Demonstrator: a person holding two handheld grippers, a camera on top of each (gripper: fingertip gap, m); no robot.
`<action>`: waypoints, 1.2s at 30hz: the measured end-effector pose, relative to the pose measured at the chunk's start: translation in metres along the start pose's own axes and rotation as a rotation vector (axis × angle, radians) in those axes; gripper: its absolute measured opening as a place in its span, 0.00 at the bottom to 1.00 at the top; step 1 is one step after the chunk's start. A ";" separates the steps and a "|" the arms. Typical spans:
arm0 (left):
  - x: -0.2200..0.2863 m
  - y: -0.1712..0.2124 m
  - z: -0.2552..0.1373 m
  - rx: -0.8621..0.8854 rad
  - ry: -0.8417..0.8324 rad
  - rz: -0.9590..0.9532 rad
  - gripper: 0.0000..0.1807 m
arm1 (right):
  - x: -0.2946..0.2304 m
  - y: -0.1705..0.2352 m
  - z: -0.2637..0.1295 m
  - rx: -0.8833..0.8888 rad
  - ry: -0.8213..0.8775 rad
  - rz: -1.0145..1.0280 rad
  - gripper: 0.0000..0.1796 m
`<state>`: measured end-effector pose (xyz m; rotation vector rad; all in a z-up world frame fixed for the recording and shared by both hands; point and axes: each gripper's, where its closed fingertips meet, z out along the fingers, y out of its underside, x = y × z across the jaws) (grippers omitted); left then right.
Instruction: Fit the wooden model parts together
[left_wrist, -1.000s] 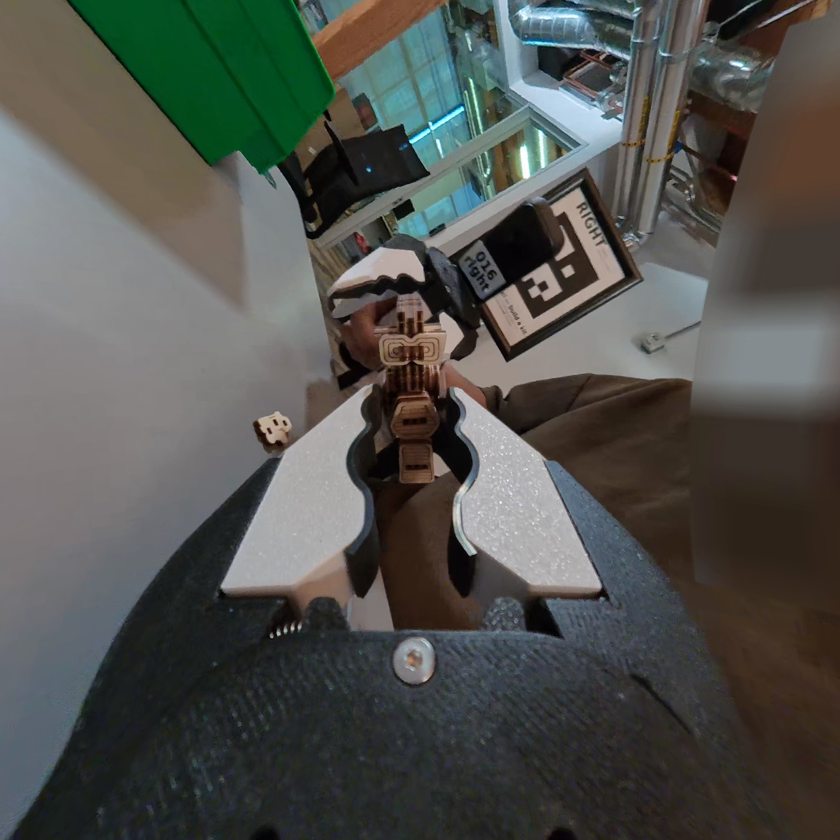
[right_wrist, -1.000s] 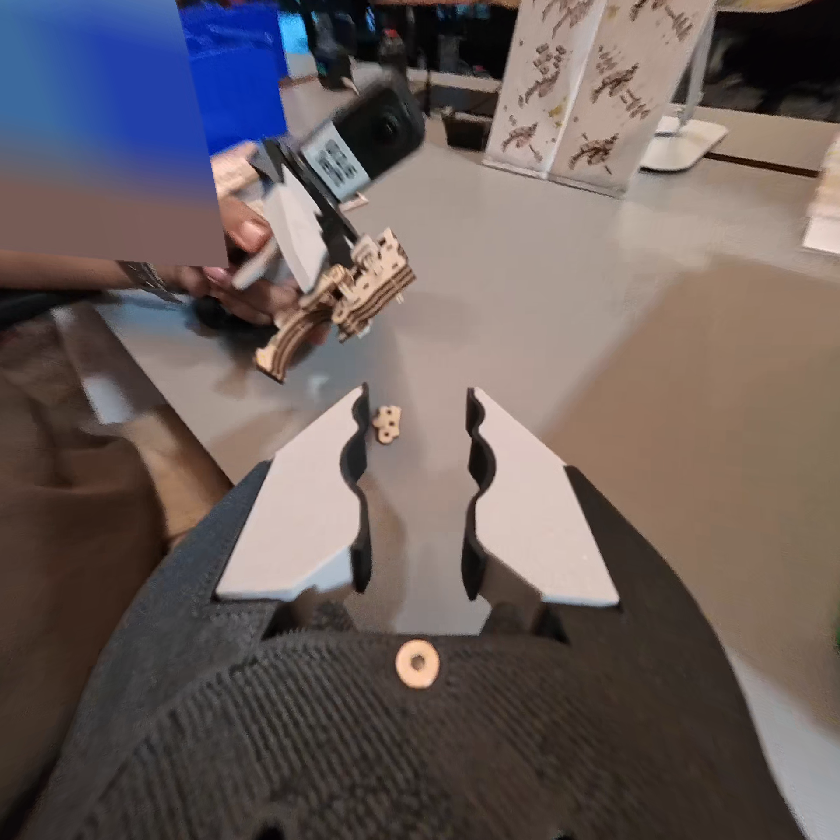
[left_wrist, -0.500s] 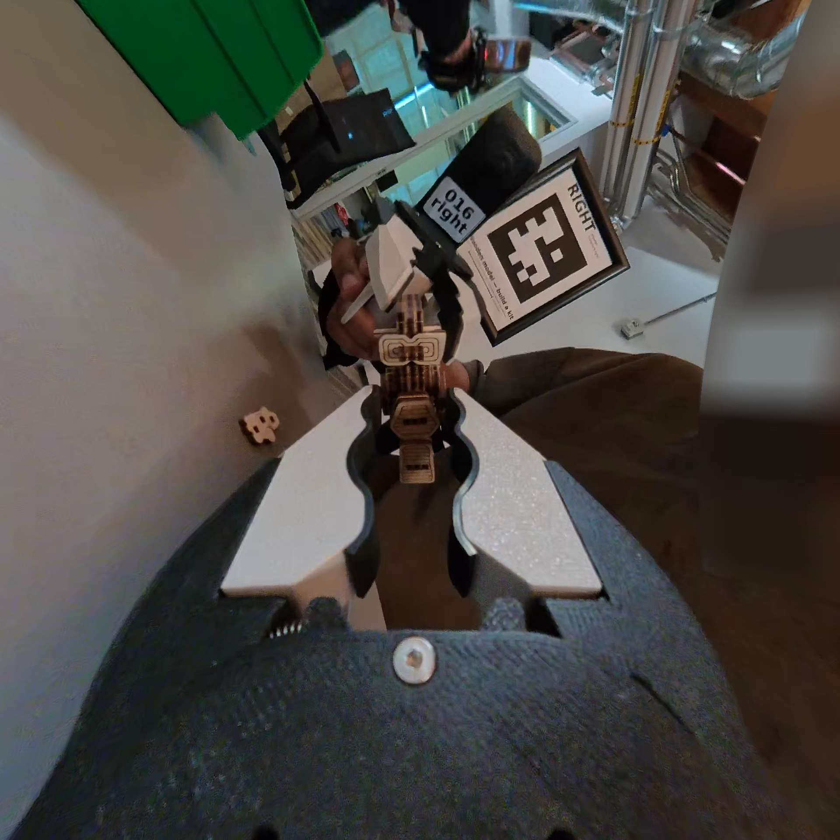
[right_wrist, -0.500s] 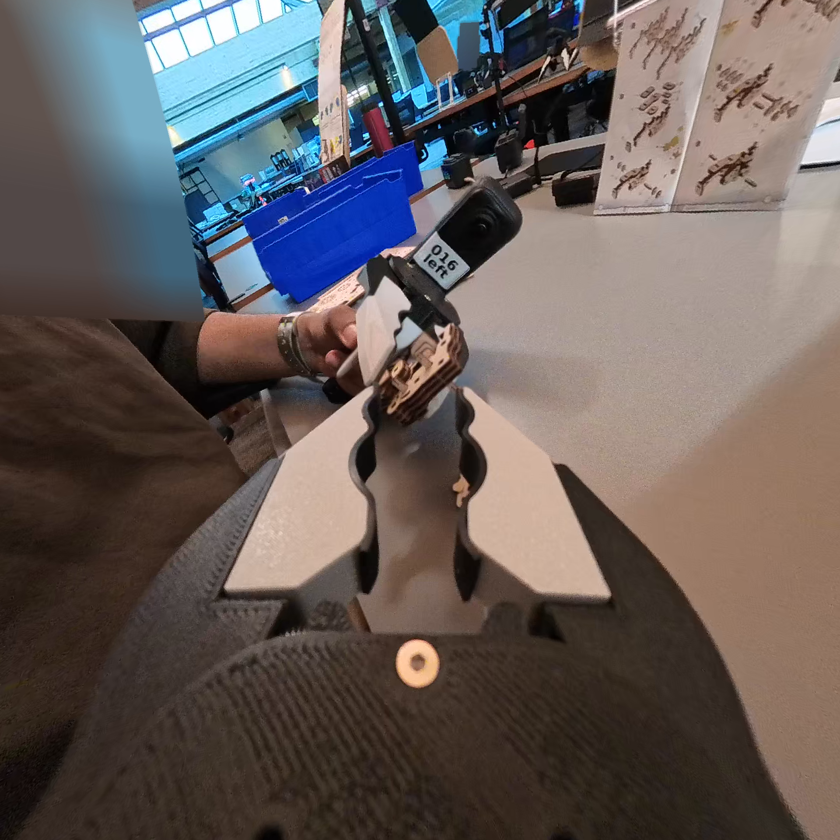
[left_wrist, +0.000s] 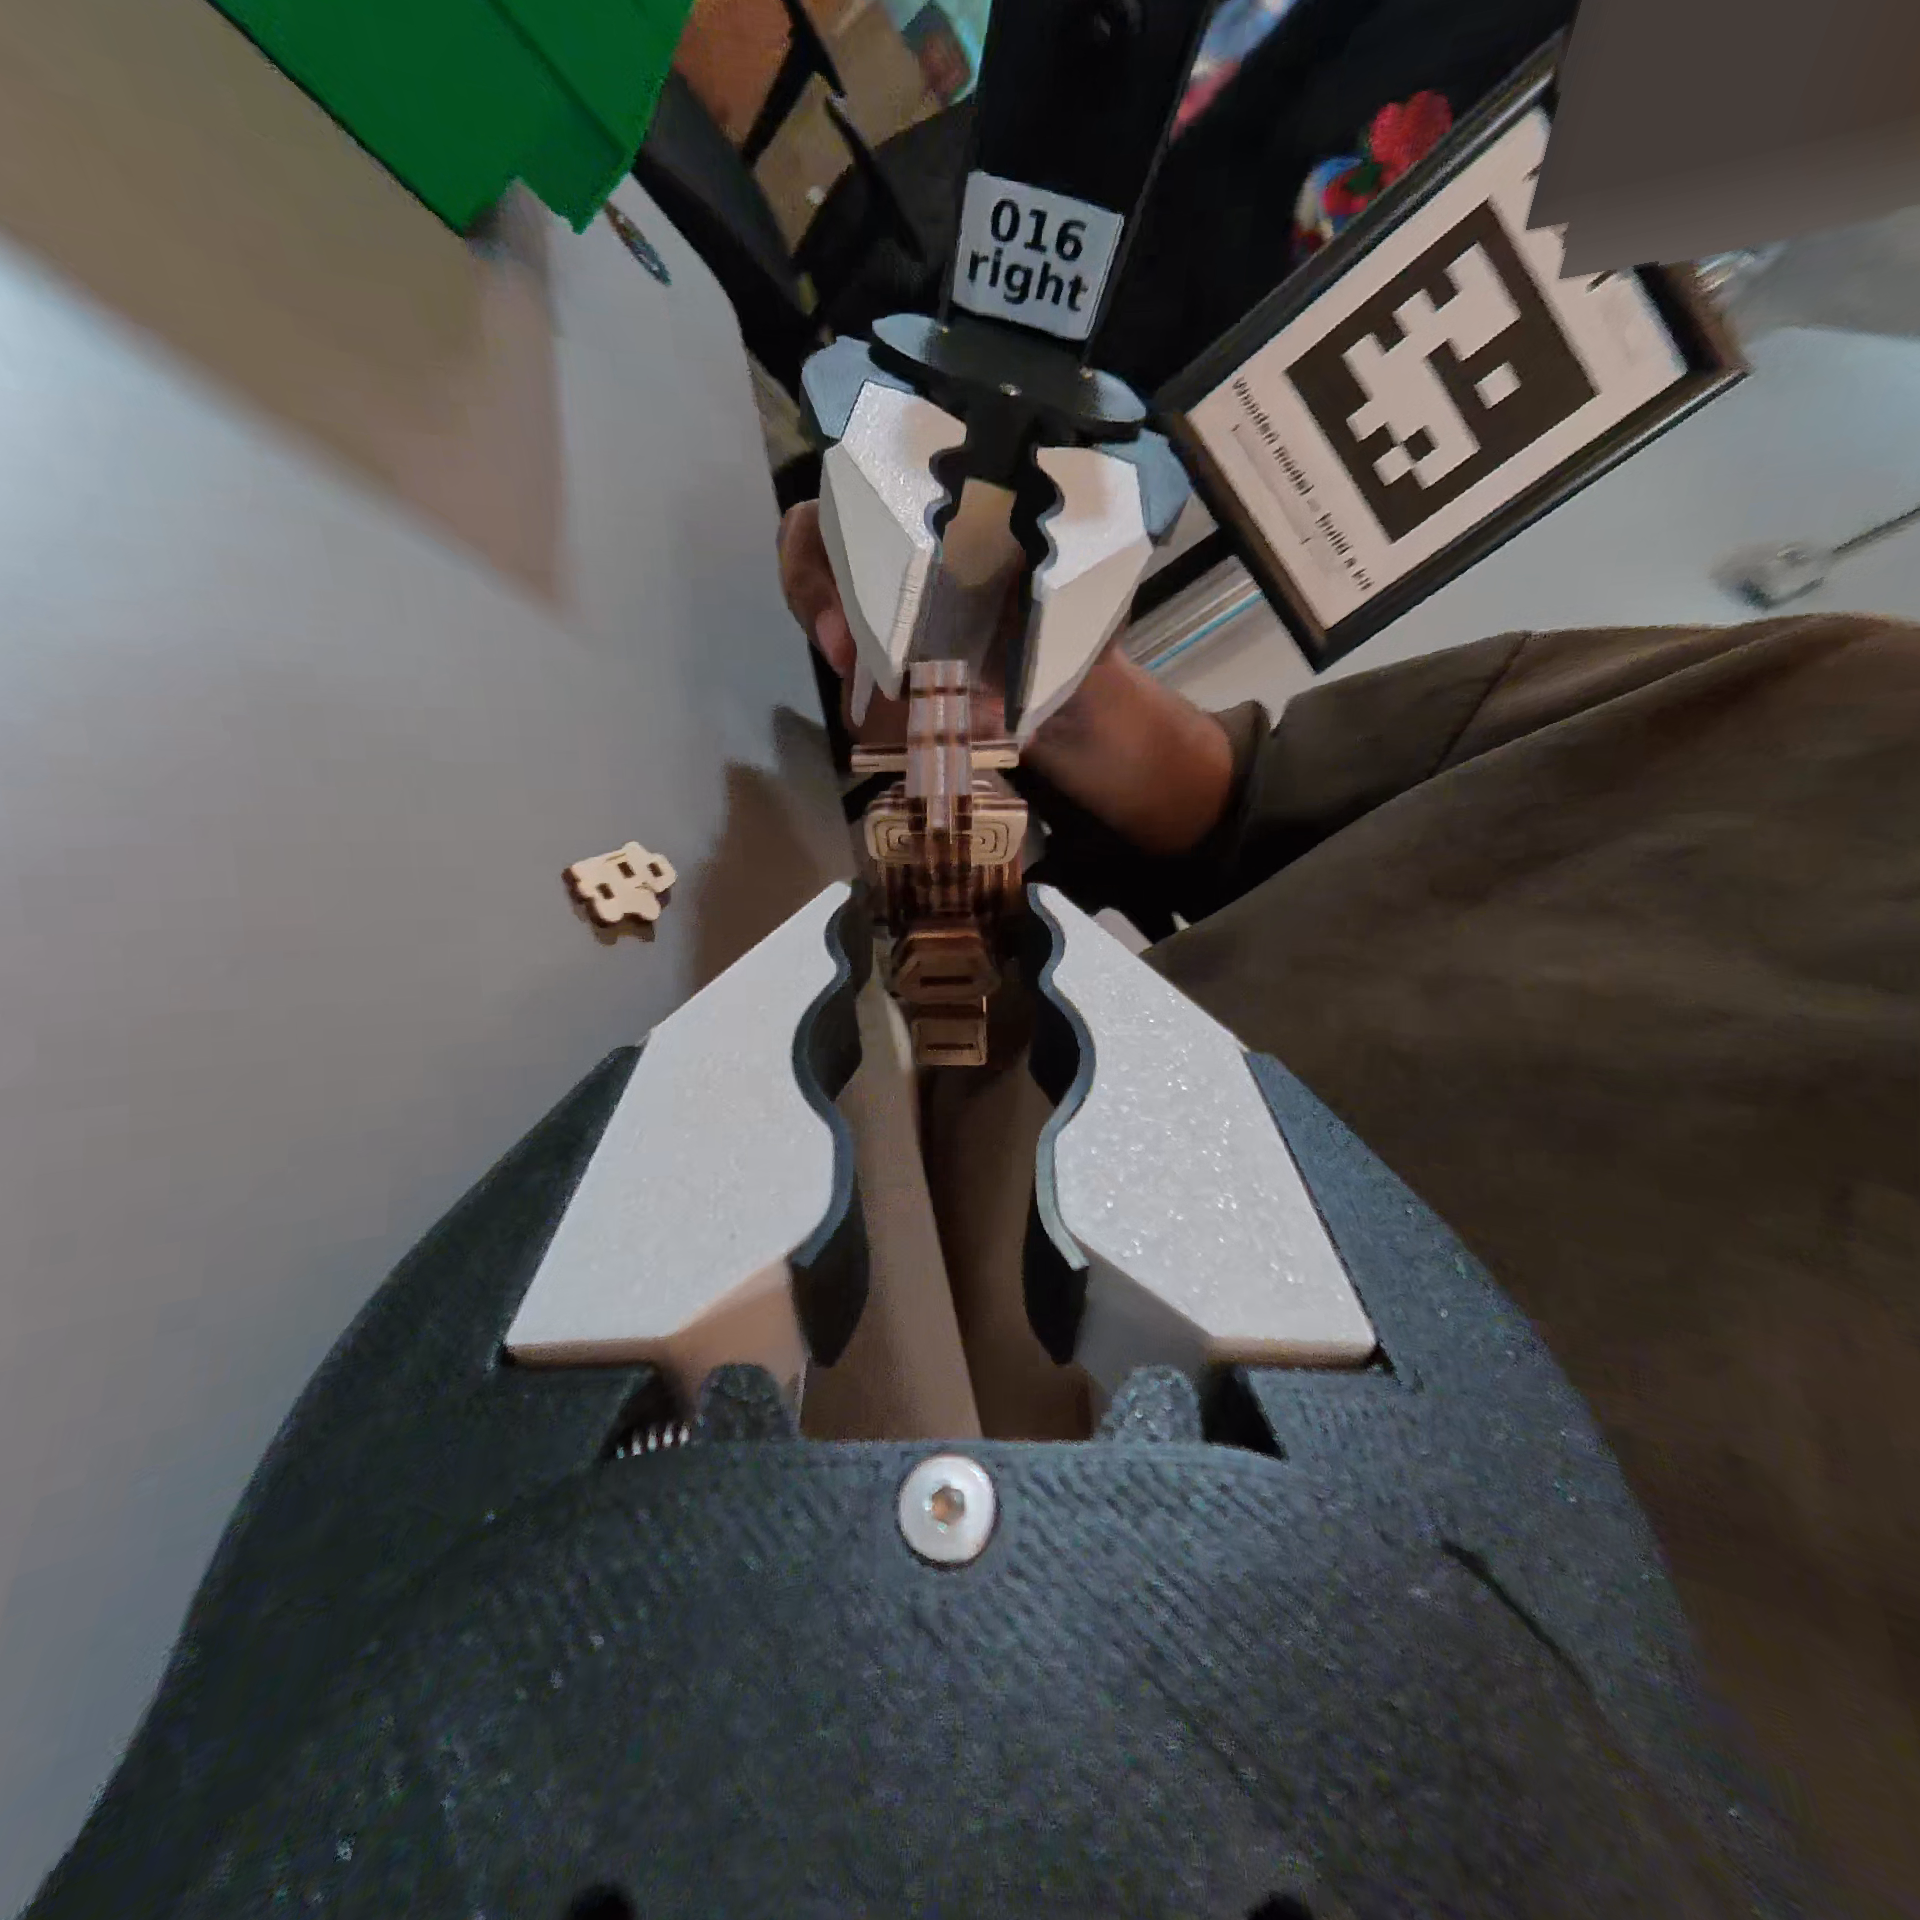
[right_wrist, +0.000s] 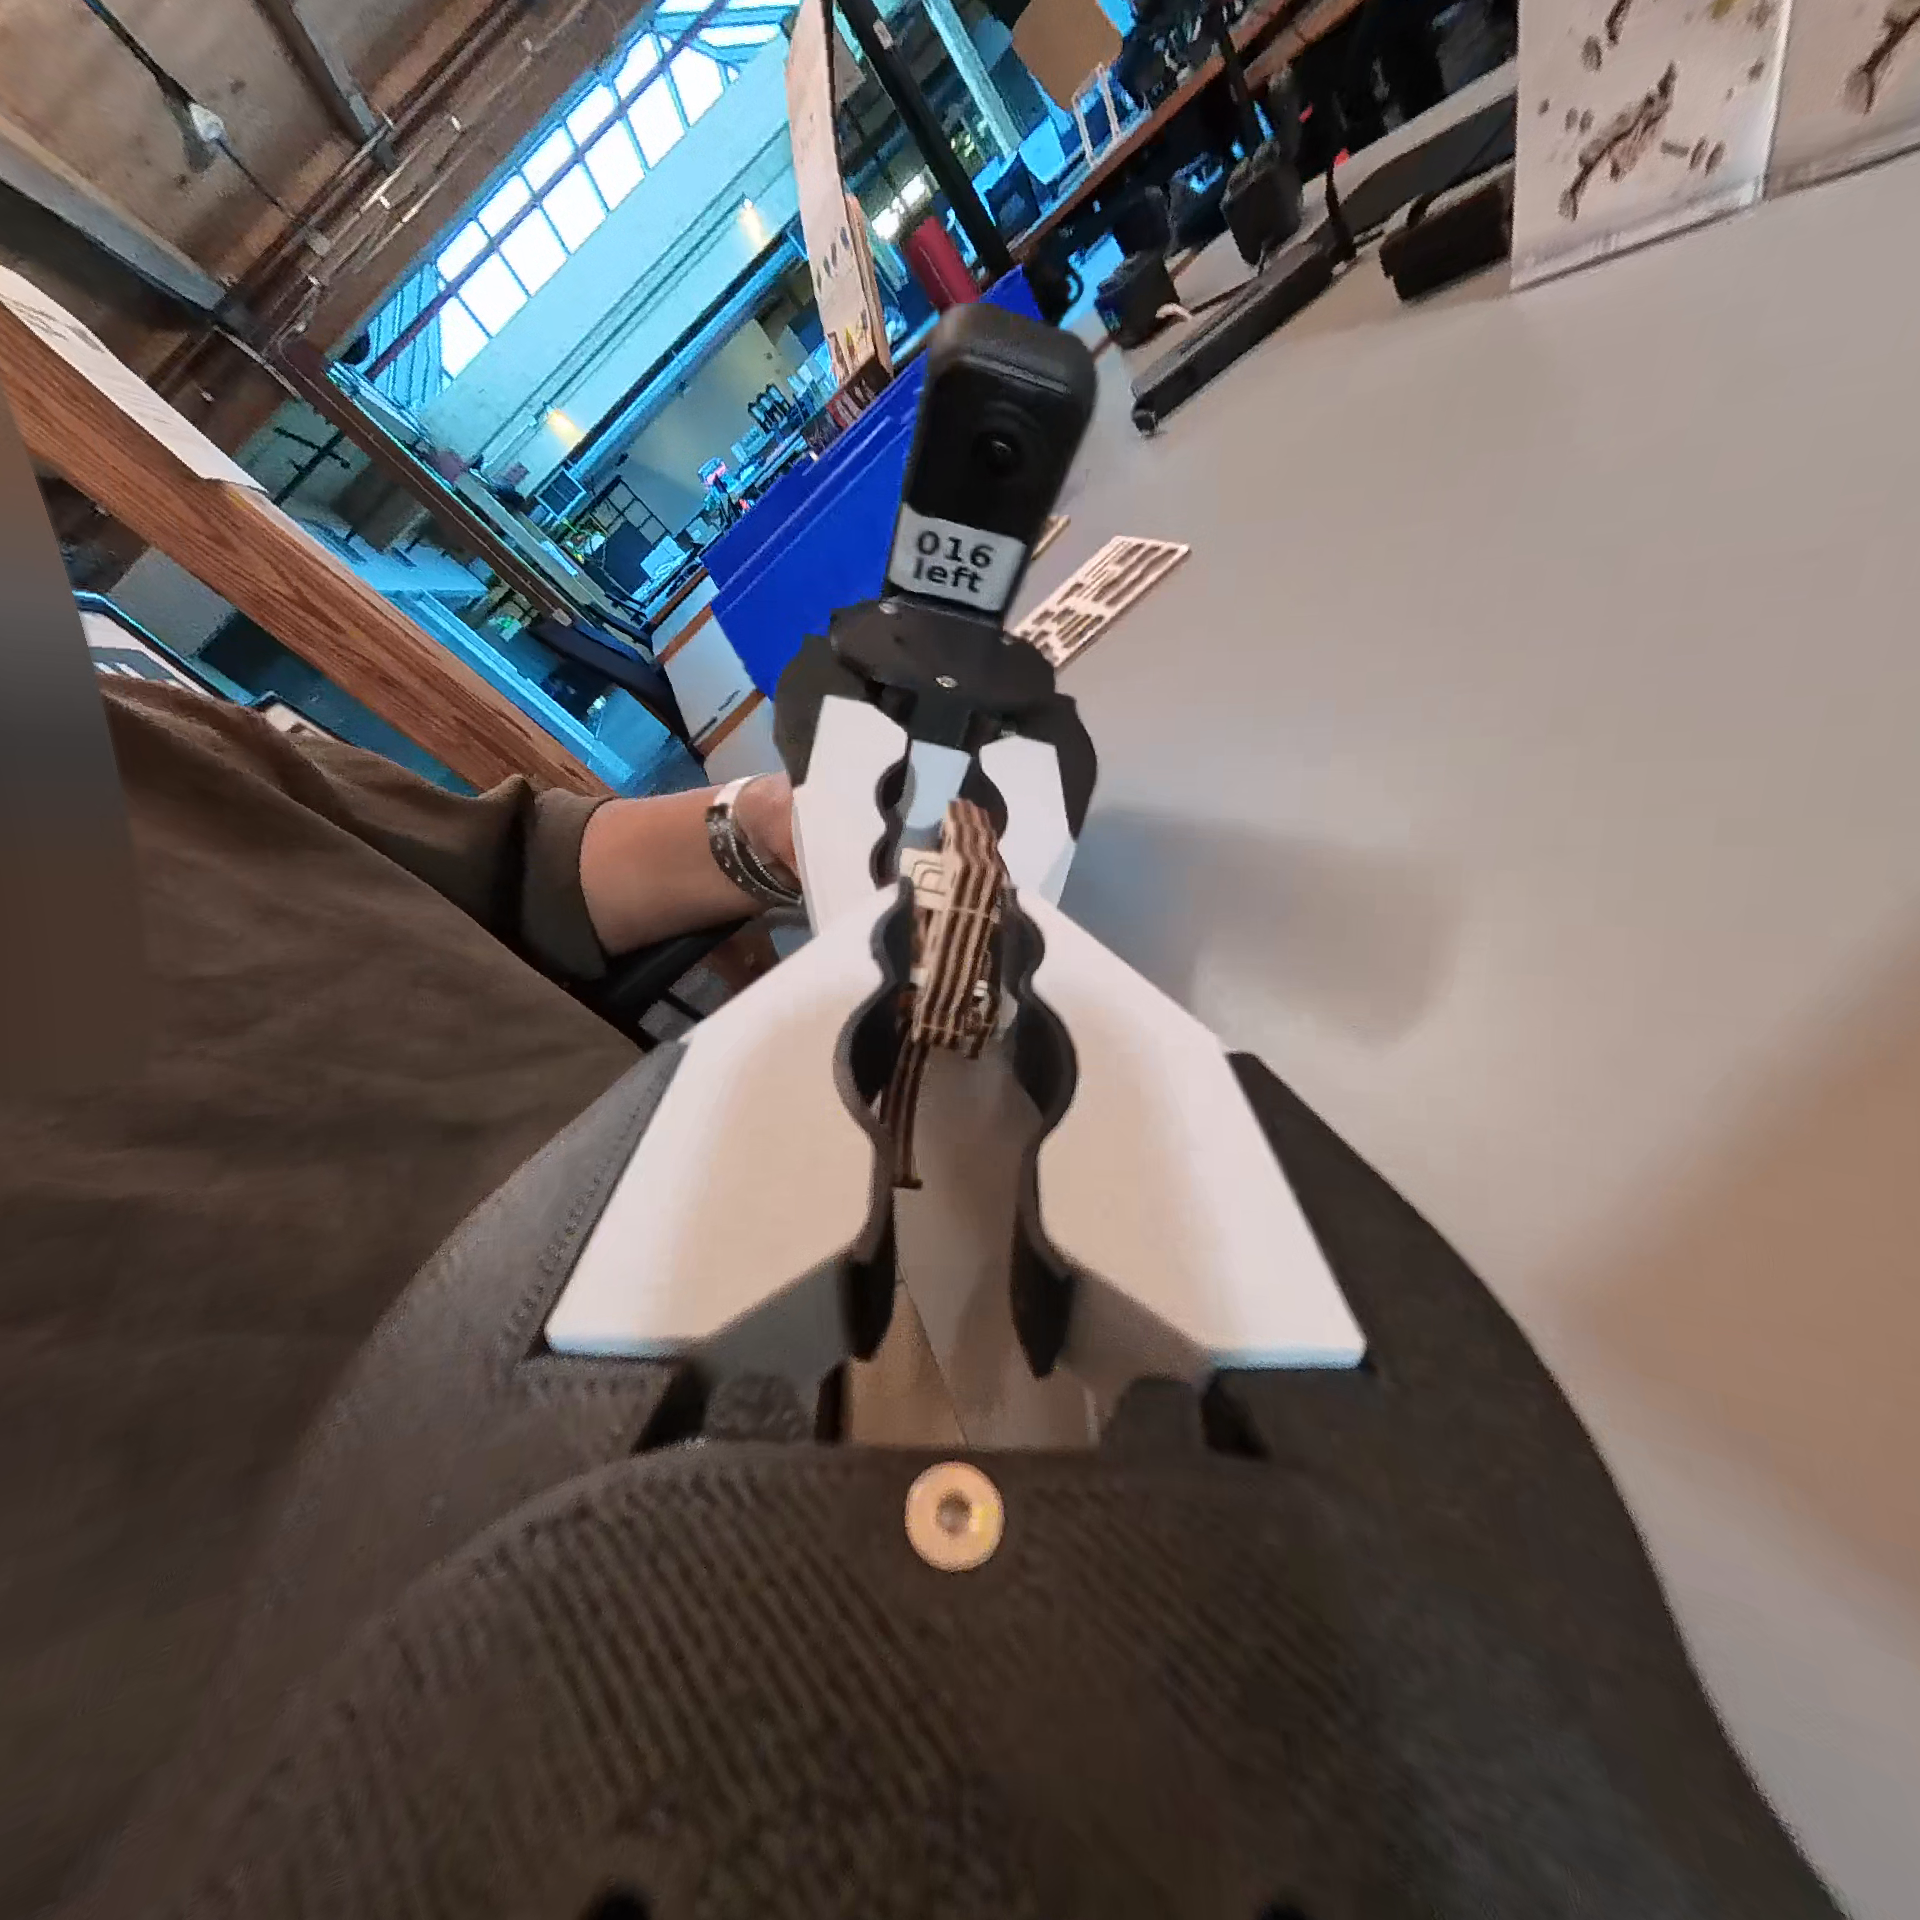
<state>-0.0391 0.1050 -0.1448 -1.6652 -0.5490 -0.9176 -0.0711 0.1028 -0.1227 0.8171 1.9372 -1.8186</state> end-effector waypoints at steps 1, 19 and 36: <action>0.000 0.001 -0.001 0.002 -0.014 0.014 0.13 | 0.001 0.003 0.002 -0.020 0.000 0.001 0.08; 0.004 -0.031 -0.039 0.335 0.008 -0.032 0.11 | 0.002 -0.008 0.018 0.047 -0.089 0.221 0.04; 0.018 -0.010 -0.090 0.573 -0.034 -0.125 0.16 | -0.015 -0.012 0.080 -0.026 -0.173 0.168 0.04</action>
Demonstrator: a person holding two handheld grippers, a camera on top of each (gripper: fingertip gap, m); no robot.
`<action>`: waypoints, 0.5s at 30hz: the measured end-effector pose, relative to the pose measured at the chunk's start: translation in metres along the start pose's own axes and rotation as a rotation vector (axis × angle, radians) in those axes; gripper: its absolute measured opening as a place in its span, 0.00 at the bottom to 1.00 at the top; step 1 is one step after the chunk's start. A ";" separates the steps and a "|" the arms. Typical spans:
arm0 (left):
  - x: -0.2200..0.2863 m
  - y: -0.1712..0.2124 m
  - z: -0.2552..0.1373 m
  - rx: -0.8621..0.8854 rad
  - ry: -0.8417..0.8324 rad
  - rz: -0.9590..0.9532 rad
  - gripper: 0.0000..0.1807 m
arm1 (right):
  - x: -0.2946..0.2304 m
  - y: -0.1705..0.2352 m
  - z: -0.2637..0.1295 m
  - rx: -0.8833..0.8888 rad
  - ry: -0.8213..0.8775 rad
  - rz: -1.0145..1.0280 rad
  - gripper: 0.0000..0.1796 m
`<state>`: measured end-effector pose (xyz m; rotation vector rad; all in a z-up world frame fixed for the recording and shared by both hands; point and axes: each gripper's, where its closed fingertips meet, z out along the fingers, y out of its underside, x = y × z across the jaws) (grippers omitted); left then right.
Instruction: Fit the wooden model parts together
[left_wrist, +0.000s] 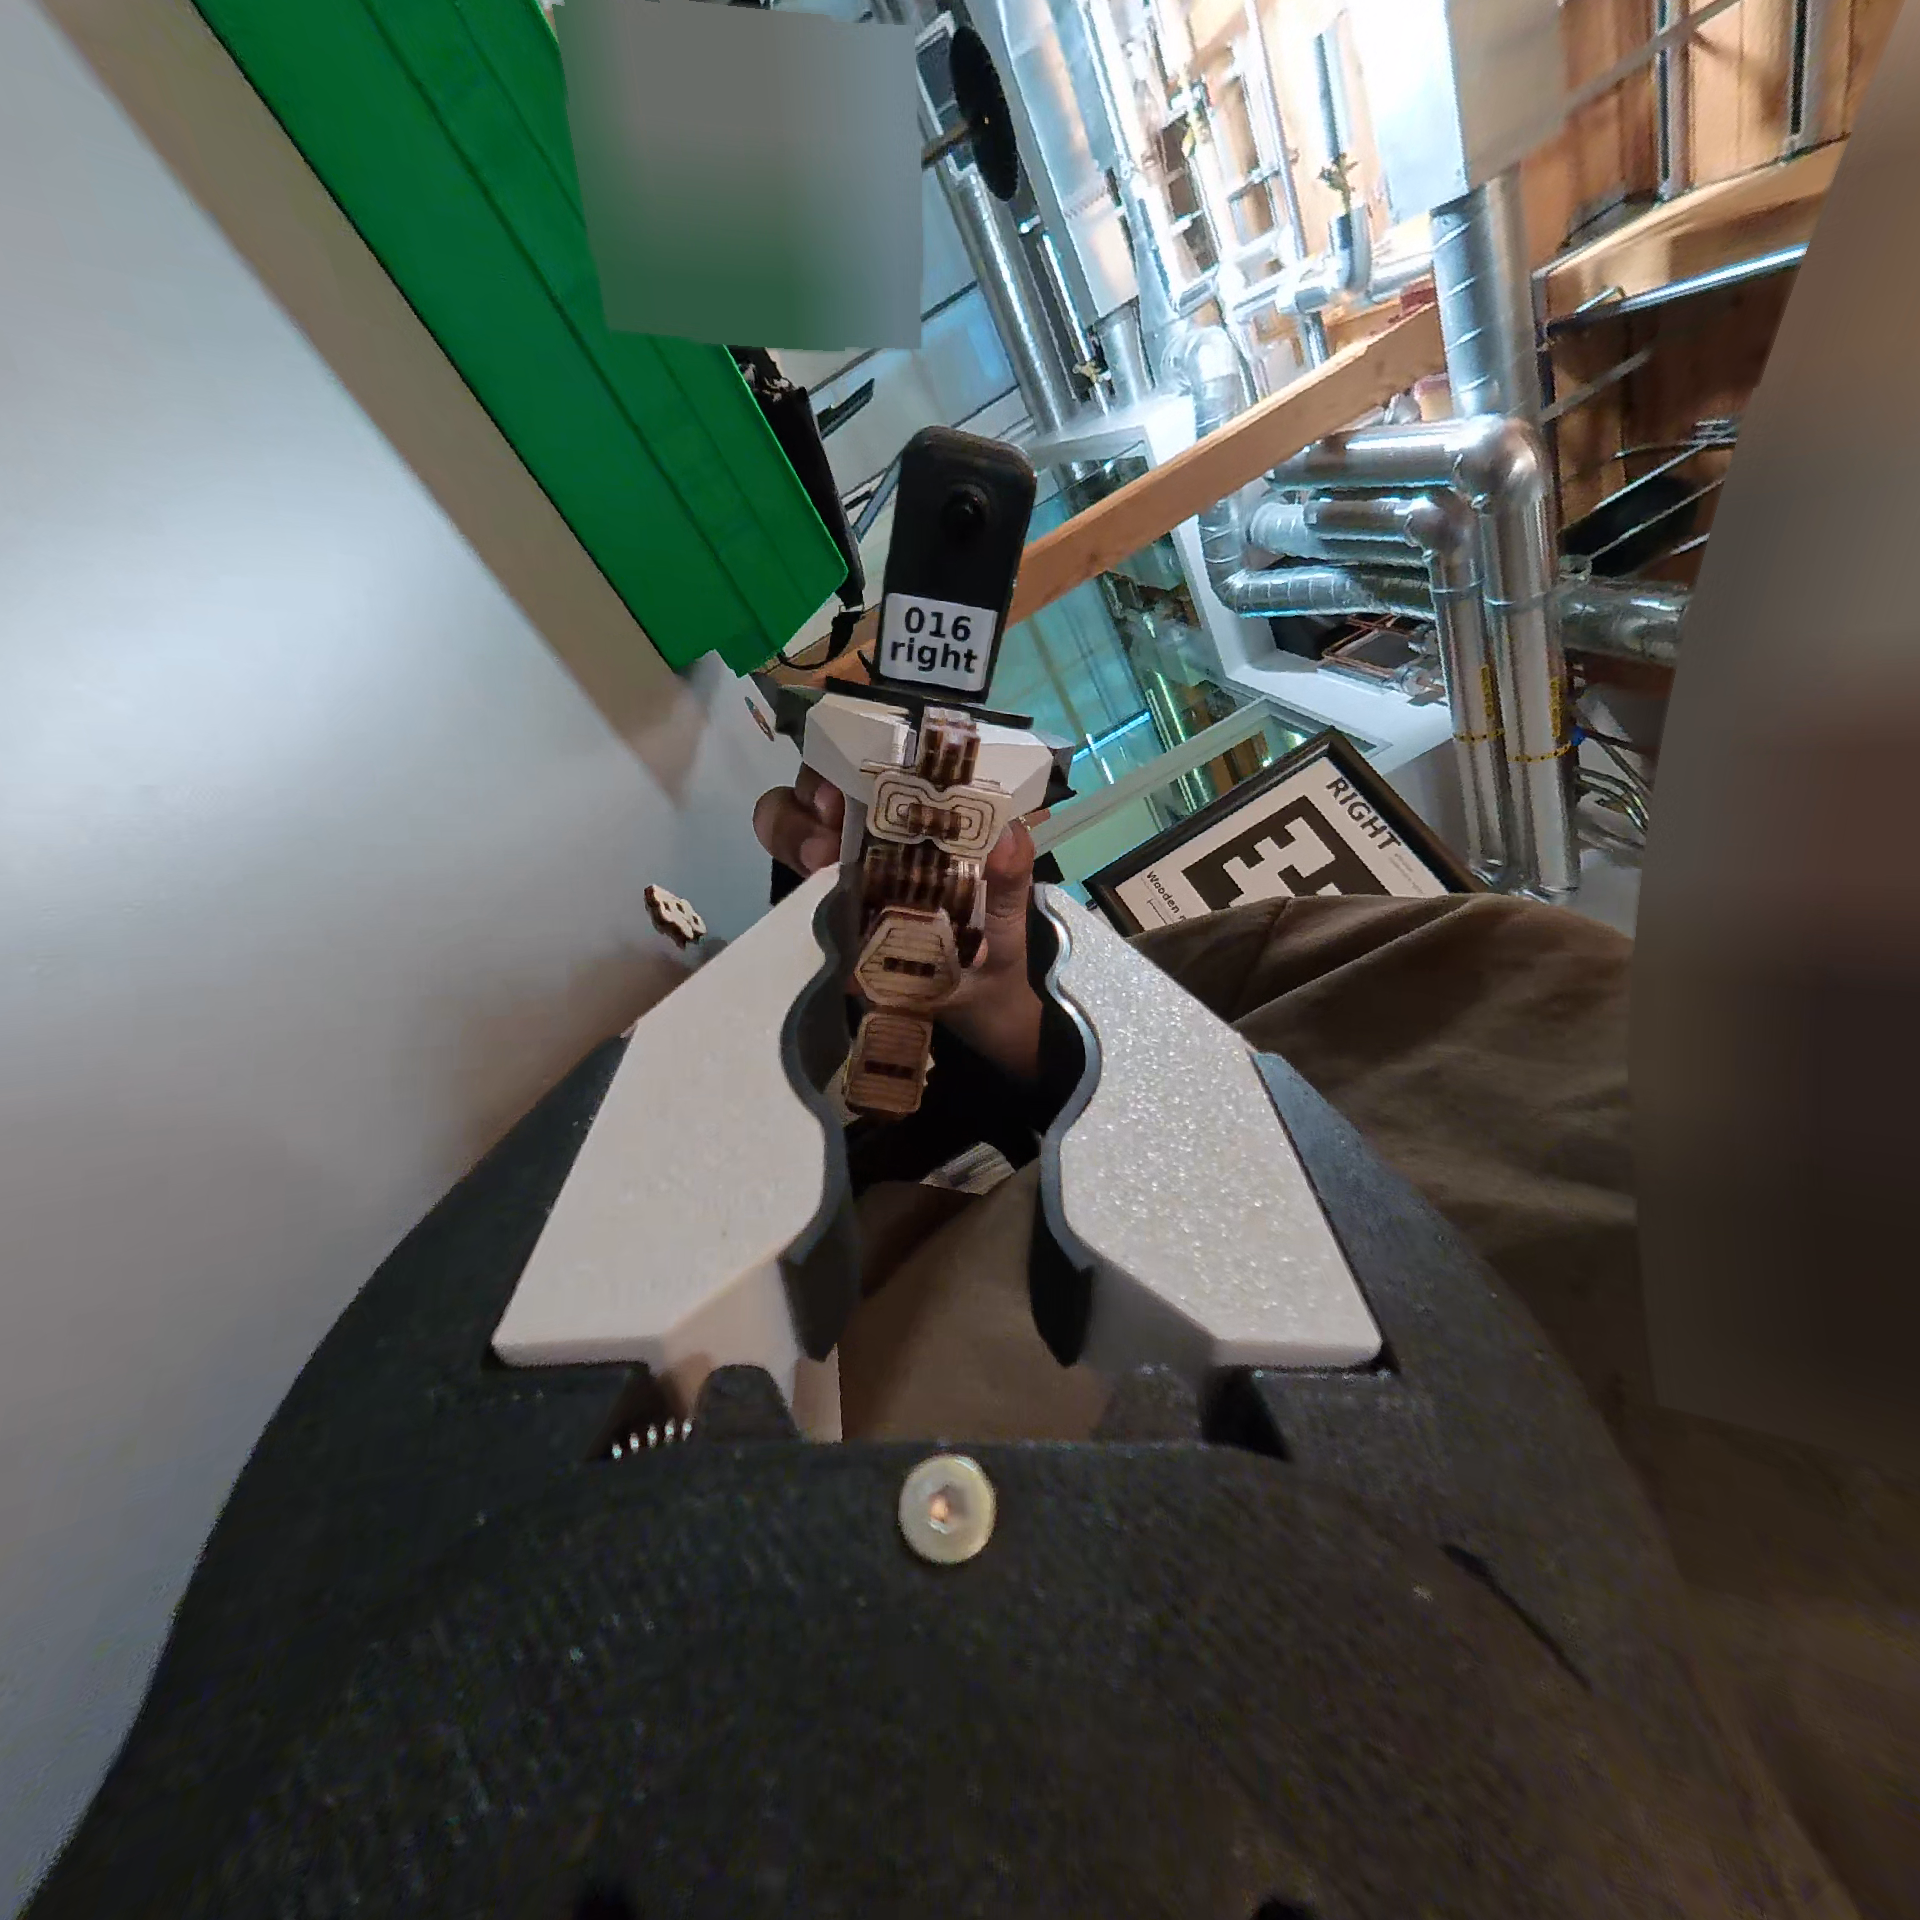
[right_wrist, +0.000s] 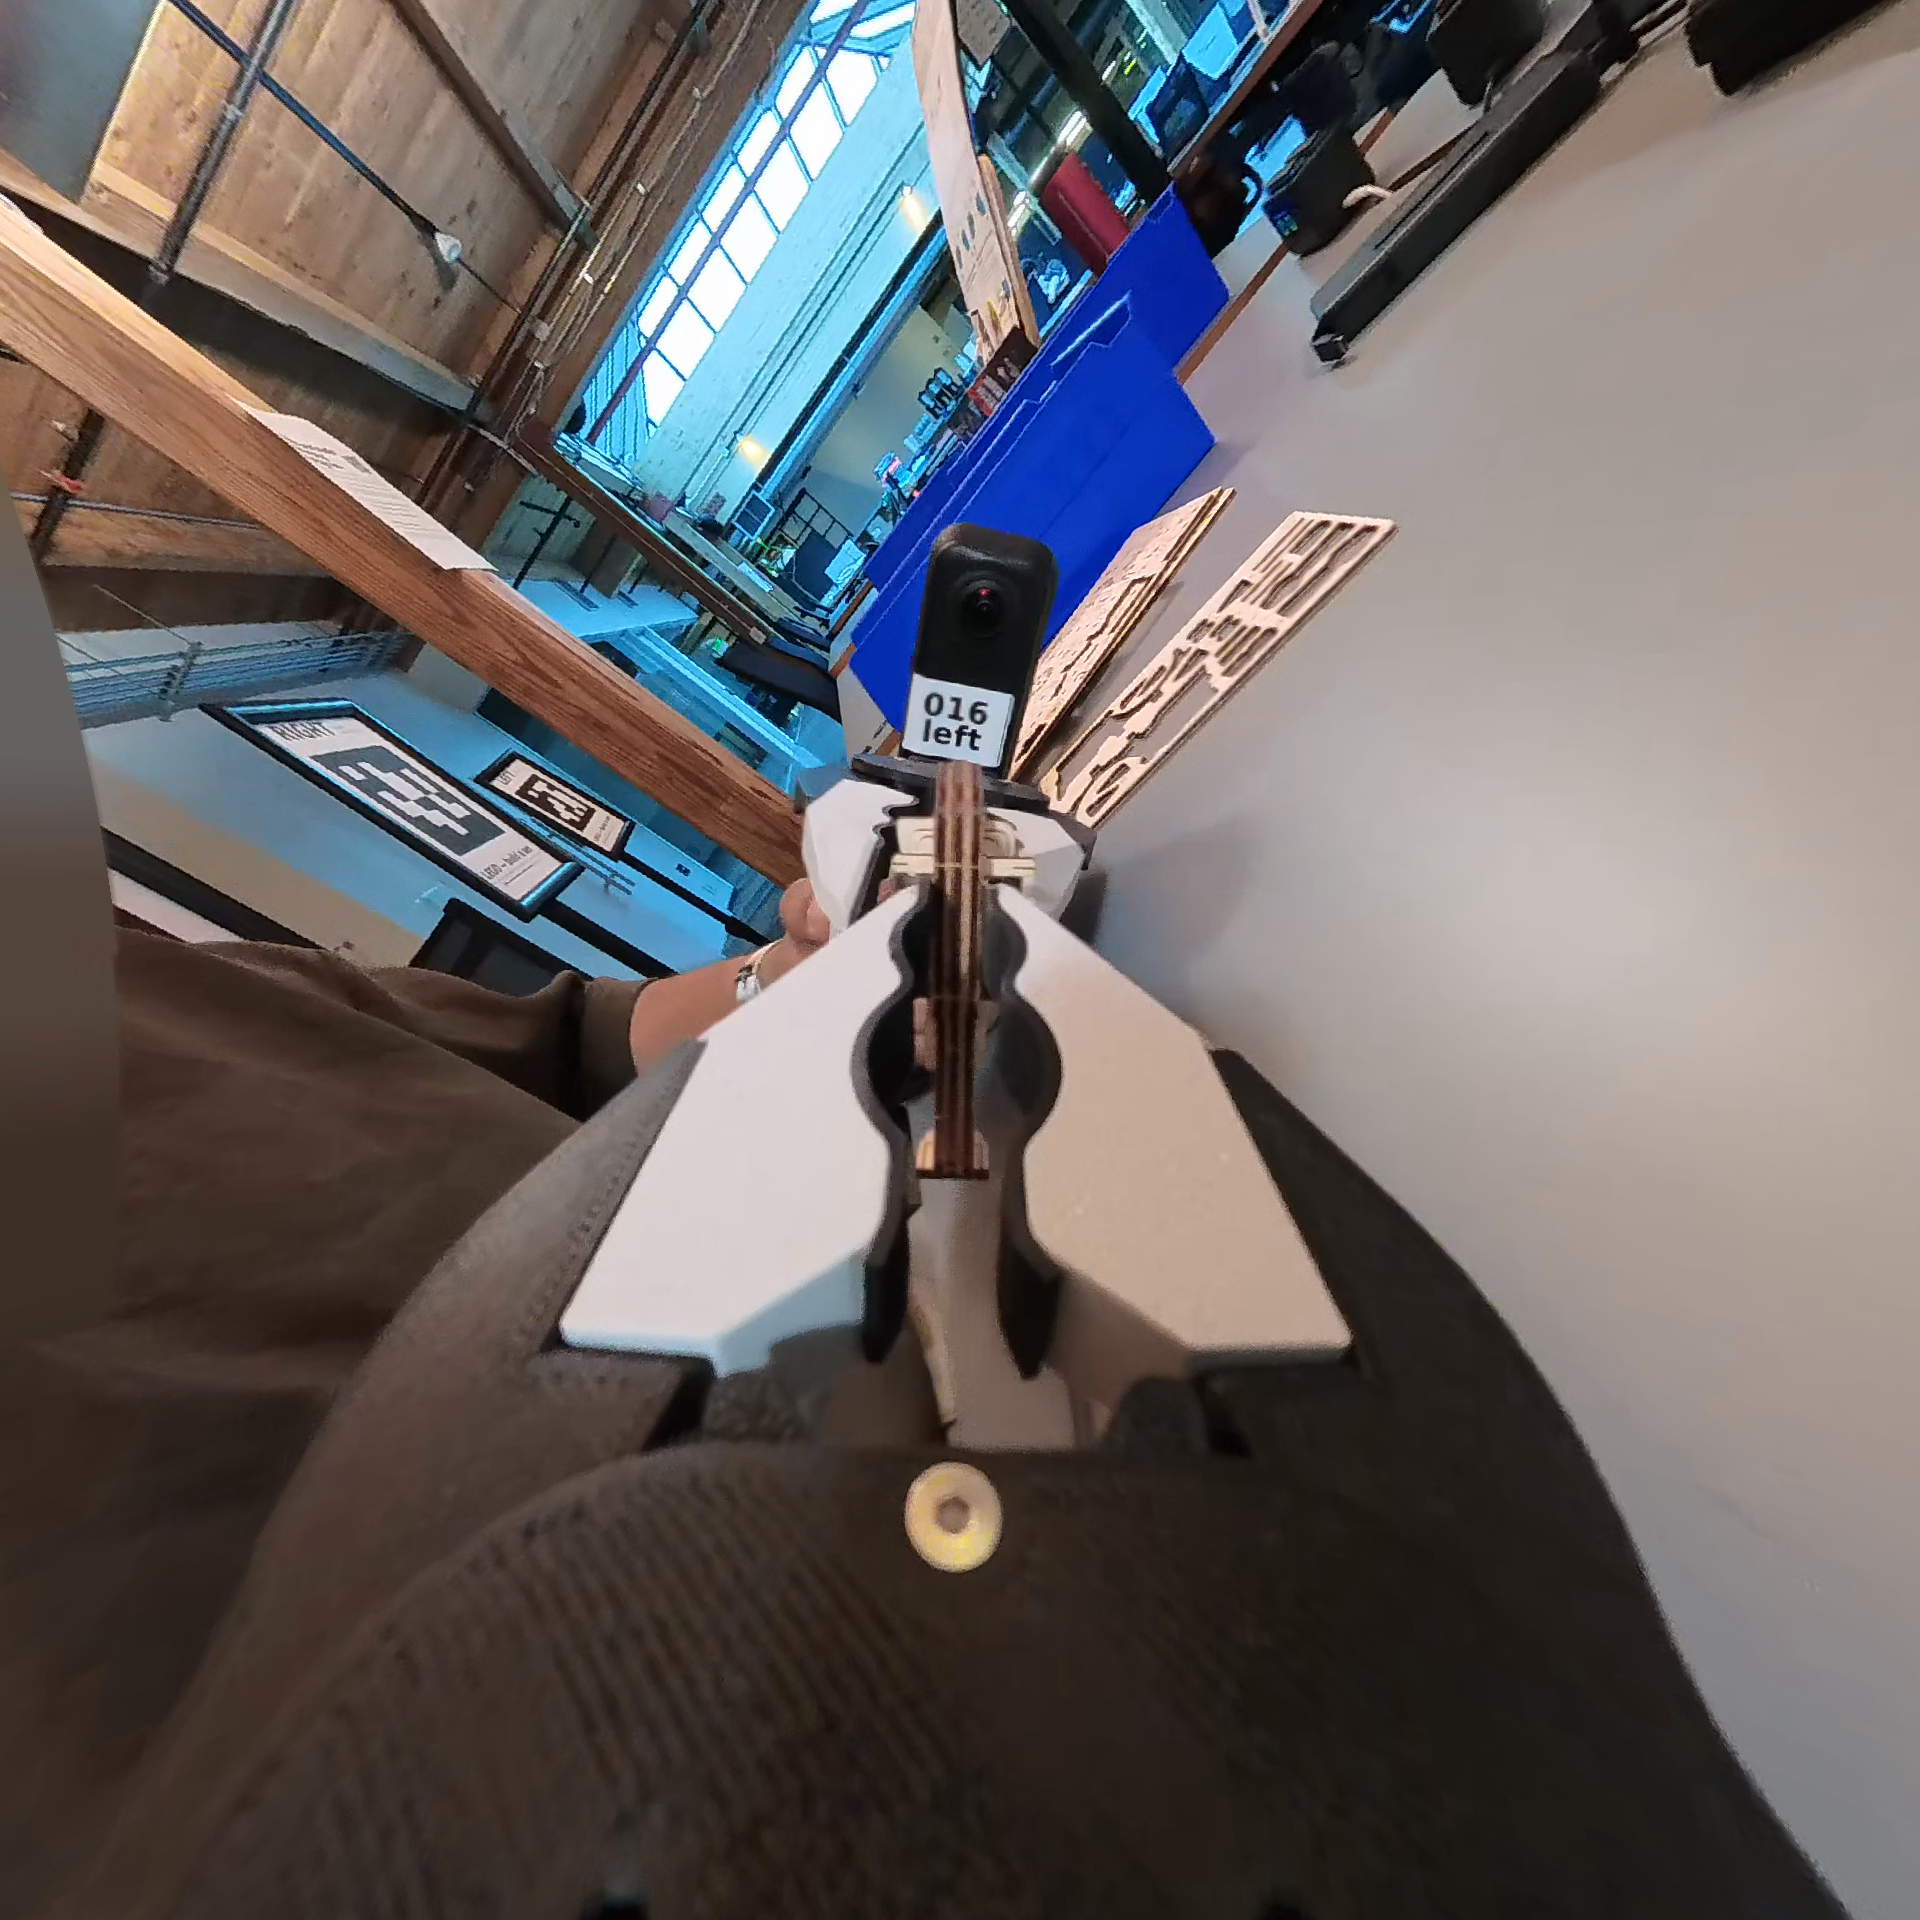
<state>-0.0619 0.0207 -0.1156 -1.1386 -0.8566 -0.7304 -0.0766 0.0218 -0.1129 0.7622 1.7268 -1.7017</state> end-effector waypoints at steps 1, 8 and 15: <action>0.000 0.000 0.000 -0.002 -0.002 0.003 0.16 | 0.000 0.000 0.000 0.003 0.008 -0.010 0.04; -0.004 0.008 0.006 -0.052 -0.039 0.030 0.14 | -0.003 -0.008 -0.010 0.070 0.032 -0.051 0.04; -0.007 0.015 0.024 -0.132 -0.043 0.071 0.16 | 0.001 -0.013 -0.029 0.133 0.065 -0.040 0.04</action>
